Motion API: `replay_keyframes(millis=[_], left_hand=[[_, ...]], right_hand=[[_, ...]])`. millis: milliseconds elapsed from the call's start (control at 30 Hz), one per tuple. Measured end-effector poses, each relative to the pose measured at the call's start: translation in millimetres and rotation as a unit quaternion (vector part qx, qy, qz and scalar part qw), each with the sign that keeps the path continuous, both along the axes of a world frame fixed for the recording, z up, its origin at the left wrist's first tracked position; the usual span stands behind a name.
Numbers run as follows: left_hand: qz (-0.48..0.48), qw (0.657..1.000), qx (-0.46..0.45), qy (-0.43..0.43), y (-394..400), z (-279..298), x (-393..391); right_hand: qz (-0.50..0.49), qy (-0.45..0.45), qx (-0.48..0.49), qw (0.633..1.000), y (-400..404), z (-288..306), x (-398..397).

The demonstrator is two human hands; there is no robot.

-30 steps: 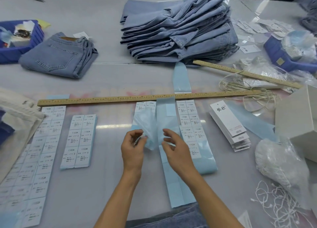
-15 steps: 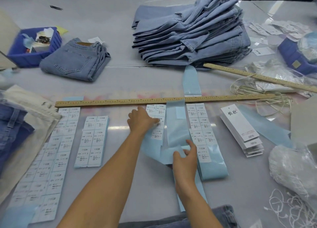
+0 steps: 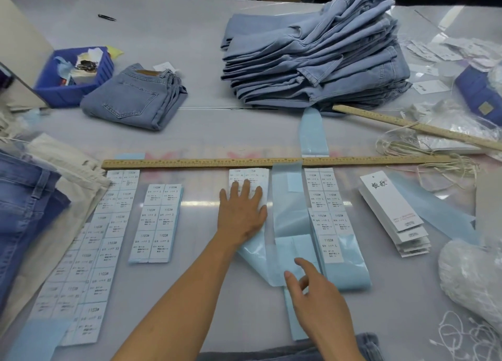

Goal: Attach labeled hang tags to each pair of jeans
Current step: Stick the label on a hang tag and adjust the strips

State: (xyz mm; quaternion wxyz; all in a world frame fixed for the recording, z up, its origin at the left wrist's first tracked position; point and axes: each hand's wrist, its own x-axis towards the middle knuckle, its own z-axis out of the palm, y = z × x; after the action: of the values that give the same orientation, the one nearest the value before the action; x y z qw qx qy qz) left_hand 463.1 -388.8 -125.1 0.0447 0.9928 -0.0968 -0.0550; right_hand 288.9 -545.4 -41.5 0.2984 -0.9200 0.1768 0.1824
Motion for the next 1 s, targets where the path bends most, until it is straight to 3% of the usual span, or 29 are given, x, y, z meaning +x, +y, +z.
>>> replay_keyframes(millis=[133, 367, 533, 667, 767, 867, 1000], left_hand=[[0.049, 0.999, -0.006, -0.004, 26, -1, -1], [0.05, 0.999, -0.003, 0.003, 65, 6, 19], [-0.01, 0.992, -0.122, 0.031, 63, 4, 24], [-0.016, 0.971, -0.237, 0.011, 58, -1, 12], [0.036, 0.945, -0.325, 0.004, 55, 1, 3], [0.046, 0.937, -0.347, -0.003, 57, 8, 0], [0.19, 0.917, -0.327, -0.128, 102, 21, 16]], right_hand=[[-0.022, -0.016, 0.008, 1.0, -4, 0, -6], [-0.051, -0.035, 0.034, 0.997, 11, -4, -20], [-0.109, -0.191, 0.14, 0.965, 29, -2, 6], [-0.097, -0.165, 0.261, 0.946, 55, -2, 90], [-0.06, -0.101, 0.241, 0.963, 73, -10, 153], [-0.027, -0.086, 0.182, 0.979, 85, -24, 189], [0.104, -0.092, 0.029, 0.99, 98, -45, 204]])
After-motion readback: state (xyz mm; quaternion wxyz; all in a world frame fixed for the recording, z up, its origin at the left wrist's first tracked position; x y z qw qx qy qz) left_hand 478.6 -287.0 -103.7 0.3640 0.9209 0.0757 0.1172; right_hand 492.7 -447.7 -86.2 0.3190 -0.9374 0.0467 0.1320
